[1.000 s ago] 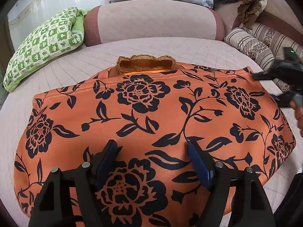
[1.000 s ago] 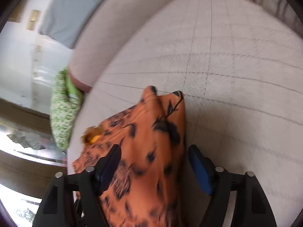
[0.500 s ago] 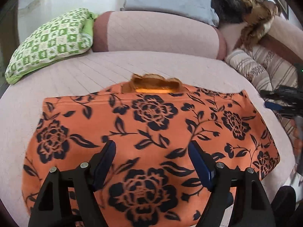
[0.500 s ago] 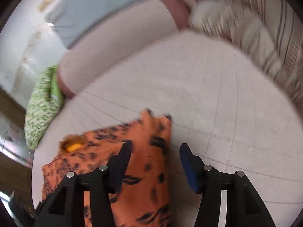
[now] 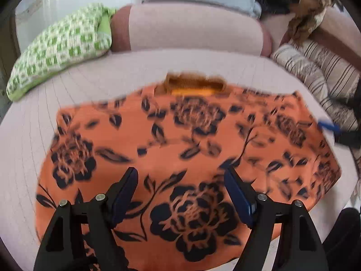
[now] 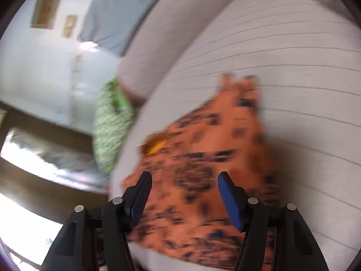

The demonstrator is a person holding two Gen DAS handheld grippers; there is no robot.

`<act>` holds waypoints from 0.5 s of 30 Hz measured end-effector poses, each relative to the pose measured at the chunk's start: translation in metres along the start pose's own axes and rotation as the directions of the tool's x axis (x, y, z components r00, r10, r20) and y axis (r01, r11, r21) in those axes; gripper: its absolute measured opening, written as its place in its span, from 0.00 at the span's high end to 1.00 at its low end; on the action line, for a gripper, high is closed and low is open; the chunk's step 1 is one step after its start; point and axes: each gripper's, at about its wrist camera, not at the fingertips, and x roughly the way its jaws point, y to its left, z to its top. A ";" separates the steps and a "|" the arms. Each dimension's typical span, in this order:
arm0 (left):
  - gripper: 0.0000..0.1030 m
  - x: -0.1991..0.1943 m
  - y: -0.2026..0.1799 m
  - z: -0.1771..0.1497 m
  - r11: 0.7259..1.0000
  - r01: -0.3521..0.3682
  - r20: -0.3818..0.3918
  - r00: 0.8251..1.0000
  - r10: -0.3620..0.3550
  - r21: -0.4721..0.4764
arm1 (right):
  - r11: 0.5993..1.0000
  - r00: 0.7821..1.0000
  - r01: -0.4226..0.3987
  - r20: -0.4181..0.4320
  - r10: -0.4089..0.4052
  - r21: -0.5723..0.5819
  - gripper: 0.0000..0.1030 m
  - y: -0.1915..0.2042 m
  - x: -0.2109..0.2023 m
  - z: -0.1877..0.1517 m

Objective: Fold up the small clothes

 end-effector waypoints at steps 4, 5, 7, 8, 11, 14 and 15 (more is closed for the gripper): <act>0.23 0.005 -0.003 -0.006 0.999 -0.004 0.012 1.000 0.004 0.032 | 0.985 0.993 0.109 0.026 -0.114 0.136 0.36 -0.053 0.021 0.038; 0.23 0.005 -0.002 -0.005 1.000 0.002 0.010 1.000 -0.002 0.030 | 0.970 0.996 0.049 0.059 -0.064 0.236 0.44 -0.073 0.018 0.041; 0.23 0.004 0.001 -0.007 1.000 0.021 0.011 1.000 -0.021 0.019 | 0.960 0.993 -0.028 0.121 -0.006 0.277 0.46 -0.072 0.005 0.044; 0.23 0.004 0.002 -0.009 0.999 0.029 0.014 0.999 -0.029 0.014 | 0.969 0.992 -0.041 0.123 0.010 0.244 0.42 -0.063 0.005 0.044; 0.21 0.007 -0.004 -0.012 0.999 0.007 0.026 1.000 -0.008 0.037 | 0.992 0.997 -0.005 0.078 -0.005 0.123 0.30 -0.036 0.014 0.046; 0.21 -0.002 -0.002 -0.010 0.999 0.034 0.016 0.999 -0.034 0.030 | 0.968 0.988 0.127 0.059 -0.143 0.215 0.35 -0.060 0.021 0.049; 0.21 -0.012 0.005 -0.009 0.998 0.056 0.033 0.998 -0.056 0.003 | 0.968 0.978 0.173 0.086 -0.191 0.184 0.36 -0.045 0.012 0.047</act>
